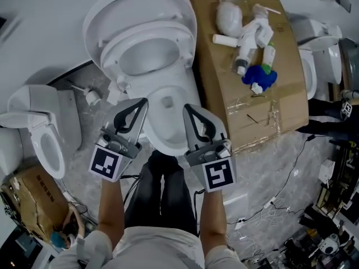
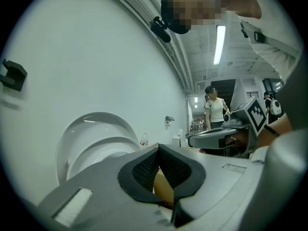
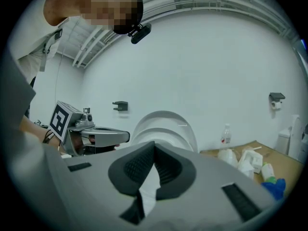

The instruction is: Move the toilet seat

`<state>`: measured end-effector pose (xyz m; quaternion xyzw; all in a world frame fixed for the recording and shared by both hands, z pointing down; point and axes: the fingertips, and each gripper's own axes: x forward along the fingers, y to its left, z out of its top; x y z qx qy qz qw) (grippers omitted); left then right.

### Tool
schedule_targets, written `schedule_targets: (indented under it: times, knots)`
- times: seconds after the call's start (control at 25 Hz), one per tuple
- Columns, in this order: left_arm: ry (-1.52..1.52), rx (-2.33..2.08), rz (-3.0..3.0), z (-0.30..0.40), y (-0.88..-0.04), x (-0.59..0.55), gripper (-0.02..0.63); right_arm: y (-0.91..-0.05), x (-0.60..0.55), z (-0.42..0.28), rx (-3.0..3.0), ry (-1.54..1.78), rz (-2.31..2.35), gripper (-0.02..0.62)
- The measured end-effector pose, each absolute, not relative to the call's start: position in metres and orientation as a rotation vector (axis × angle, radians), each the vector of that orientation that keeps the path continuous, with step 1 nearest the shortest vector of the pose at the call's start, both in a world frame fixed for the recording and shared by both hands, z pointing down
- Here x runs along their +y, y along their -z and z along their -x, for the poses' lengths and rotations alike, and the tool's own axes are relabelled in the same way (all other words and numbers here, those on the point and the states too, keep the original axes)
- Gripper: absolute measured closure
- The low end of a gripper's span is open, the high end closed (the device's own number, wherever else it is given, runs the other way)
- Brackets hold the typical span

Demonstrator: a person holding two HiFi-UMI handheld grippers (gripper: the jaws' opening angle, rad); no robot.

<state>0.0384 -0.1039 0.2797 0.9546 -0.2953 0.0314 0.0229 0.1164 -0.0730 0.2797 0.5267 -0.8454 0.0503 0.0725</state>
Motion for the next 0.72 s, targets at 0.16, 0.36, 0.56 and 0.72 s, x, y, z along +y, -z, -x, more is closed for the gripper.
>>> schedule_targets:
  times: [0.16, 0.36, 0.56, 0.72]
  knots:
    - [-0.100, -0.907, -2.969, -0.044, -0.278, -0.093, 0.612, -0.278, -0.062, -0.119, -2.542, -0.153, -1.588, 0.598]
    - [-0.112, -0.912, -2.975, -0.046, -0.275, -0.081, 0.612, -0.273, -0.052, -0.120, -2.544, -0.142, -1.590, 0.597]
    - [-0.131, -0.922, -2.972, -0.047, -0.274, -0.071, 0.612, -0.271, -0.041, -0.121, -2.546, -0.146, -1.578, 0.597]
    - [-0.145, -0.928, -2.970, -0.047, -0.272, -0.064, 0.612, -0.267, -0.034, -0.121, -2.546, -0.145, -1.569, 0.597]
